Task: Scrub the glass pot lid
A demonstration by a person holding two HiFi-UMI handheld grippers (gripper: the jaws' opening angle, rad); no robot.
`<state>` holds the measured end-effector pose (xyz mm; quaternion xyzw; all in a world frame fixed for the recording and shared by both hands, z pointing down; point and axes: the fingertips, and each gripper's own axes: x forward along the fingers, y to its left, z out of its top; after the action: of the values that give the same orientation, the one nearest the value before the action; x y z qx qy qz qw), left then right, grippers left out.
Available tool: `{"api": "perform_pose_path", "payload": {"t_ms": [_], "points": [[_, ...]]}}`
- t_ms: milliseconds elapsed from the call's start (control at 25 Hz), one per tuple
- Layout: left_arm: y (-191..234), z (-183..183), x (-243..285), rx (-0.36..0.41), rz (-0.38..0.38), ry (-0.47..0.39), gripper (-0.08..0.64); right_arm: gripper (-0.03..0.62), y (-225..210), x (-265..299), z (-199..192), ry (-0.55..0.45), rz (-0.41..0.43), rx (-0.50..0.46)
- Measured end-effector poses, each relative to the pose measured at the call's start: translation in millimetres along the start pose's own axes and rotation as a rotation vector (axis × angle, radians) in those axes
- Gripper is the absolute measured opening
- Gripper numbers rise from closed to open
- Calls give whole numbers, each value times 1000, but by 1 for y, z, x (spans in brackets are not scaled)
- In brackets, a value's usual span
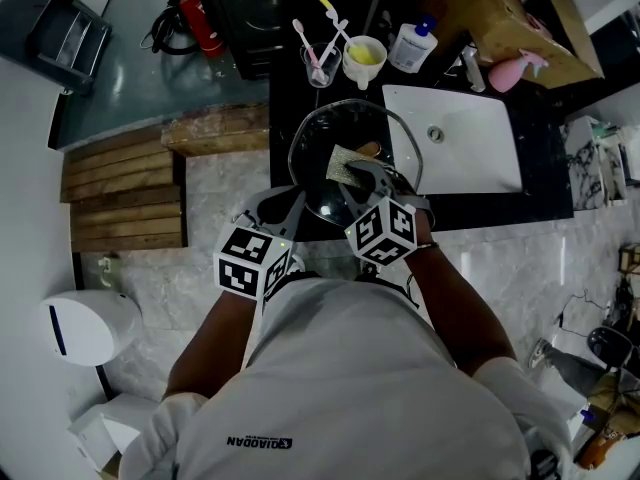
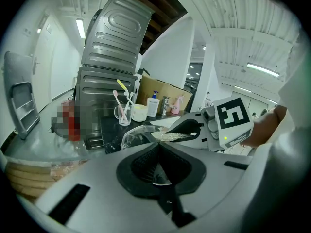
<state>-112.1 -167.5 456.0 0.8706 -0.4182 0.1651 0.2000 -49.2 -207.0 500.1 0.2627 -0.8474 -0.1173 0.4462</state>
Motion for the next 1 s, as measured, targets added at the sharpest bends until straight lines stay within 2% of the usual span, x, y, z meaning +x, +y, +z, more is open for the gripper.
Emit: {"api": "perform_pose_path", "payload": {"t_ms": [280,480,760,1000], "points": [[1,-2,0,-1,1,1,17,110,9,-6,5,-19,37,28],[2,0,0,-2,3,0,16,97,22,-11,9,-24,101,61],[7,2,2,2,0,1,15,97,25,-14,7,-30,115,95],[13,8,6,8,1,-2,15,97,5,-28,23,-103,126,209]]}}
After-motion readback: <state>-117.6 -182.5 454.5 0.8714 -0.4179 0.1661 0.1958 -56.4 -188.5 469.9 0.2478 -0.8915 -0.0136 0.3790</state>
